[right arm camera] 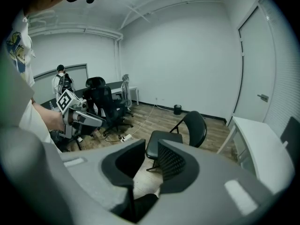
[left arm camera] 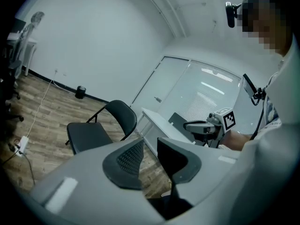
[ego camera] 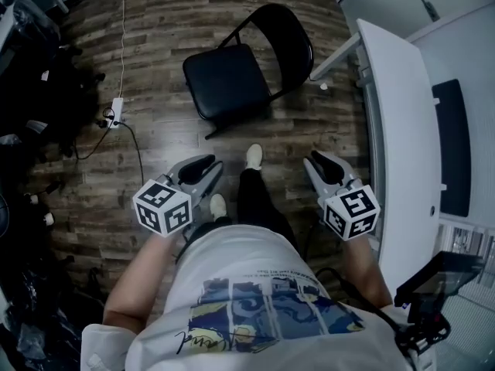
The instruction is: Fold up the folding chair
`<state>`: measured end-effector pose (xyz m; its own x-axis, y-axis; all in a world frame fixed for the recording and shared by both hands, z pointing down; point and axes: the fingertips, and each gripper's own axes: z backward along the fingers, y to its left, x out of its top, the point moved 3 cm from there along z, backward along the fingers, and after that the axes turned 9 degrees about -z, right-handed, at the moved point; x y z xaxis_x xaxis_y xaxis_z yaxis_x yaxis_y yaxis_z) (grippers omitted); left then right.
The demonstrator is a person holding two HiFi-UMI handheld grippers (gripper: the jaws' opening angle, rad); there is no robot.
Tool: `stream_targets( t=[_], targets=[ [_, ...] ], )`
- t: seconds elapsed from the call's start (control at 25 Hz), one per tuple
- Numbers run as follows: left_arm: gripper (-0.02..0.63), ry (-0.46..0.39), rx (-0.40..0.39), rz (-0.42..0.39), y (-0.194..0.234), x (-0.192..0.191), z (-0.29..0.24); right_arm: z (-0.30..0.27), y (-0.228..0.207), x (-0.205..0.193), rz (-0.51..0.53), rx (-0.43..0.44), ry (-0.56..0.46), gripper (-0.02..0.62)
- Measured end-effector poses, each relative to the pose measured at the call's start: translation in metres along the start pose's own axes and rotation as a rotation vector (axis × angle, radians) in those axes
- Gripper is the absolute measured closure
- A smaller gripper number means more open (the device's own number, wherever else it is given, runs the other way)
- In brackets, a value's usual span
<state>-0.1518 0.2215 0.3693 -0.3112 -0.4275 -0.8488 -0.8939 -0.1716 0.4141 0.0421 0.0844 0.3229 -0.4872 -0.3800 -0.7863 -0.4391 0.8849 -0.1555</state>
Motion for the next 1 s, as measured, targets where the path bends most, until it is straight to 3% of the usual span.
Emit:
stream_targets(
  t=[0.24,0.76,1.0],
  targets=[
    [0.495,-0.006,0.052,0.059,0.032,0.004,0.001,-0.032,-0.026,0.027,0.019,-0.003,0.014,0.526],
    [0.474,0.081,0.172,0.192,0.144,-0.011,-0.110,-0.181,-0.216,0.060,-0.089,-0.057,0.150,0.500],
    [0.451,0.090,0.200,0.212,0.201,-0.013,-0.152,-0.247,-0.279,0.062,-0.148,-0.090,0.219,0.477]
  ],
)
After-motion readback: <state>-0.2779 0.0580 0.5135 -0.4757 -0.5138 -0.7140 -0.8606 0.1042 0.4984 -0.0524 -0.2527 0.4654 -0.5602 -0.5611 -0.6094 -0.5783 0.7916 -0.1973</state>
